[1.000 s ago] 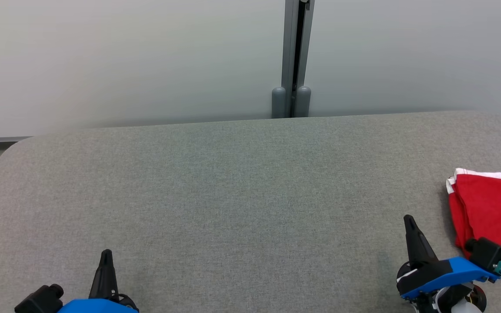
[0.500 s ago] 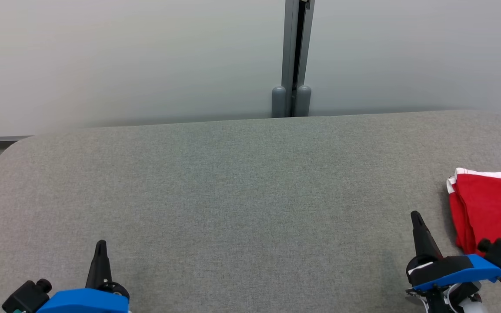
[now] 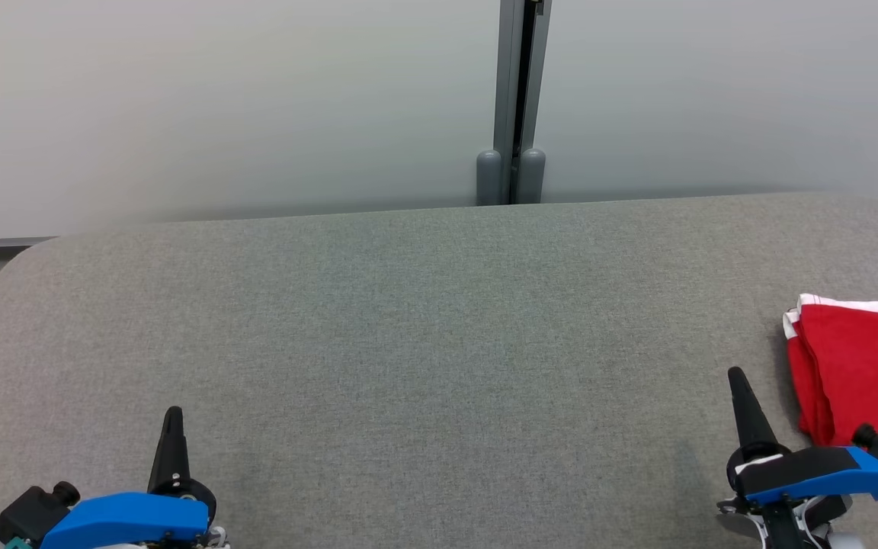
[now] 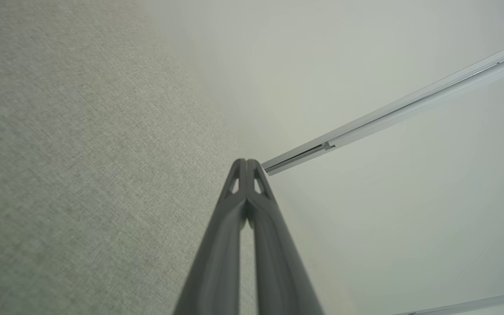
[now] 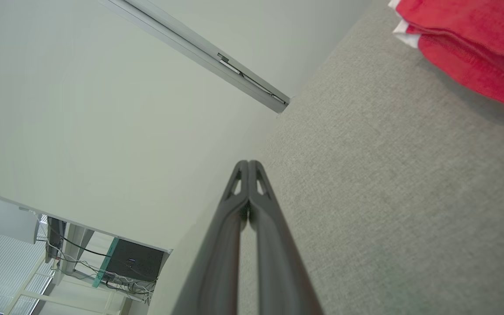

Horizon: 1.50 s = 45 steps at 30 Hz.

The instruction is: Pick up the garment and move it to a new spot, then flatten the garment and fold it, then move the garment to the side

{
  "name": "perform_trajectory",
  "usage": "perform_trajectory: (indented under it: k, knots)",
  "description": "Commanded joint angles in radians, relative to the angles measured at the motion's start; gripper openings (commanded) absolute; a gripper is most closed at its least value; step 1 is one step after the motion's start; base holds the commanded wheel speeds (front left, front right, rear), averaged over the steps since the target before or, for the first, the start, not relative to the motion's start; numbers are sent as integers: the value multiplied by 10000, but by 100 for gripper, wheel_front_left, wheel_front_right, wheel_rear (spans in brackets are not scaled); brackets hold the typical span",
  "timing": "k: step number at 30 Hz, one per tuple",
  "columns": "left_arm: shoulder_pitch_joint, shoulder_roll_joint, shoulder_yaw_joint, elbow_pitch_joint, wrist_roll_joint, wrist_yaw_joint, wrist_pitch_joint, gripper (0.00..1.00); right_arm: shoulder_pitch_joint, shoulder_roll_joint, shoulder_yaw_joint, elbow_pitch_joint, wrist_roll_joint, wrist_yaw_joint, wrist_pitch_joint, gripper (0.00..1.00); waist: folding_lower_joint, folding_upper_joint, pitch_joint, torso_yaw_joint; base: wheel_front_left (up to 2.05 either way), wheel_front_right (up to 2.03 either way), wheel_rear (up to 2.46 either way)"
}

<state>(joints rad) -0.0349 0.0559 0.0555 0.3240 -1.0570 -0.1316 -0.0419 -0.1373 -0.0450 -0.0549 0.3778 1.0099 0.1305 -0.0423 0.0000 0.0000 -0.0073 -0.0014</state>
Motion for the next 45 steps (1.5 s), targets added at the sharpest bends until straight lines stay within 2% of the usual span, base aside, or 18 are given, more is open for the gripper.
perform_trajectory:
  k: [1,45]
  knots:
    - [-262,11,82,-146,-191,8,59,0,-31,-53,-42,-169,229,3,59,0,0,0,1,0,0,0,0]
    - [-652,-40,468,-625,-3962,12,1136,0,234,-72,-439,-1016,4316,3,1137,0,0,0,66,9,0,0,0]
